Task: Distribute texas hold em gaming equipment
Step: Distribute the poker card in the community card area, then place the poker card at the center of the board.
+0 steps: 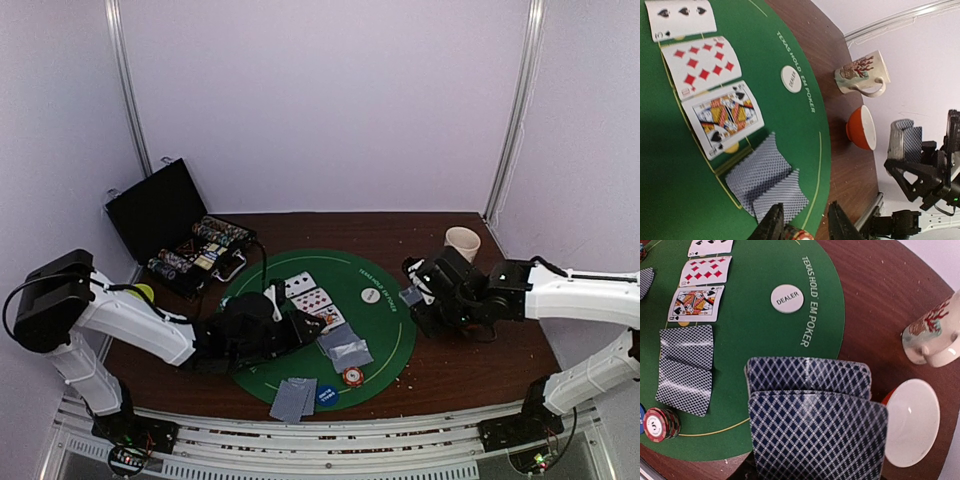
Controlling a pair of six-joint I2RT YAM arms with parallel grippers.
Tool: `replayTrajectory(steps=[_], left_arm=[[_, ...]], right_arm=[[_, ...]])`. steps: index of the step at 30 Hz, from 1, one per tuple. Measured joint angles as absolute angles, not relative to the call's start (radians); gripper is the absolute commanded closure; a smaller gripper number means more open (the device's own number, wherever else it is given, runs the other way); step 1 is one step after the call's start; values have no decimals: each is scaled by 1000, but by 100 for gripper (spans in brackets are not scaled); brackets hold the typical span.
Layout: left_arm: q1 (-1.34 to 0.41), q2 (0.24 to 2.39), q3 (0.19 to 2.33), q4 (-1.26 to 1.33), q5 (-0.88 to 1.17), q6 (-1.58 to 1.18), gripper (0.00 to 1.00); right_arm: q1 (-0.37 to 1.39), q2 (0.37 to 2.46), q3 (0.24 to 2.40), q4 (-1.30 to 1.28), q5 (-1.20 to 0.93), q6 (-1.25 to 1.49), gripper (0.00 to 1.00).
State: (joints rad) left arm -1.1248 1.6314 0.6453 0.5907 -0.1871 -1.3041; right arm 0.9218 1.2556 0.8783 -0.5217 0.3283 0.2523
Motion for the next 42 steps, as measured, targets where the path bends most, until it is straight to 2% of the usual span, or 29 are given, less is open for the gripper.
replayTrajectory(steps=[6,12,19,20,23,26,34,39,40,42], left_arm=[[-1034,1599,650,525,-185,-1127,63],[-928,1440,707,301,-226,-866,61],[-728,1250,737,110,-249,-636,59],[-708,1228,736,83,-250,-613,59],[-661,1167,722,44,-249,-562,58],[-624,1129,702,28,-243,-532,55],[-530,1134,696,-10,-203,-463,54],[-441,1134,696,-9,-179,-450,54],[-422,1136,698,-10,-178,-447,53],[-390,1147,713,-12,-183,-438,41]], right_arm=[[925,1312,842,-552,285,407,52],[925,1317,703,-544,264,550,51],[924,1404,659,-472,240,627,49],[923,1425,658,-465,239,635,47],[921,1445,671,-440,239,649,31],[918,1453,678,-430,237,666,1],[914,1452,733,-523,233,676,0],[917,1452,954,-651,231,607,0],[915,1450,1006,-657,237,585,0],[901,1436,1089,-651,245,522,0]])
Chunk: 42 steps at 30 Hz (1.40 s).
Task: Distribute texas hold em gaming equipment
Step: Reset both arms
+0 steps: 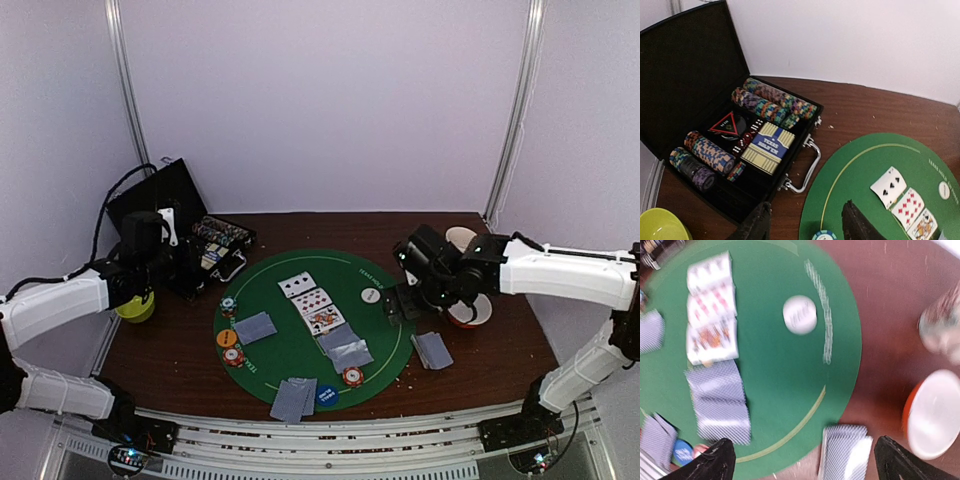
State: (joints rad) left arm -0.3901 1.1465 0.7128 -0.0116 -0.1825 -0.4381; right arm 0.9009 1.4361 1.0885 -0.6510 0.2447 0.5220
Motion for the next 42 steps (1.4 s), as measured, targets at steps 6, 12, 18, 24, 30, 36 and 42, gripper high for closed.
replayTrajectory(steps=[6,12,18,24,30,36,42], left_arm=[[-311,1181,762,79,-309,-364,2],[-276,1178,641,376,-504,-206,2],[-226,1178,417,651,-585,-42,2],[-219,1258,261,907,-546,38,2],[-194,1459,154,1237,-463,56,2],[-151,1586,108,1404,-373,56,2],[-96,1582,206,1363,-268,40,2]], right_arm=[[658,1240,1068,-364,234,304,0],[299,1060,823,65,196,211,0],[123,1031,582,337,139,199,0],[111,1029,358,539,145,136,0],[76,1117,222,787,149,110,0],[59,1309,132,1094,142,86,0],[38,1515,155,1315,64,81,0]])
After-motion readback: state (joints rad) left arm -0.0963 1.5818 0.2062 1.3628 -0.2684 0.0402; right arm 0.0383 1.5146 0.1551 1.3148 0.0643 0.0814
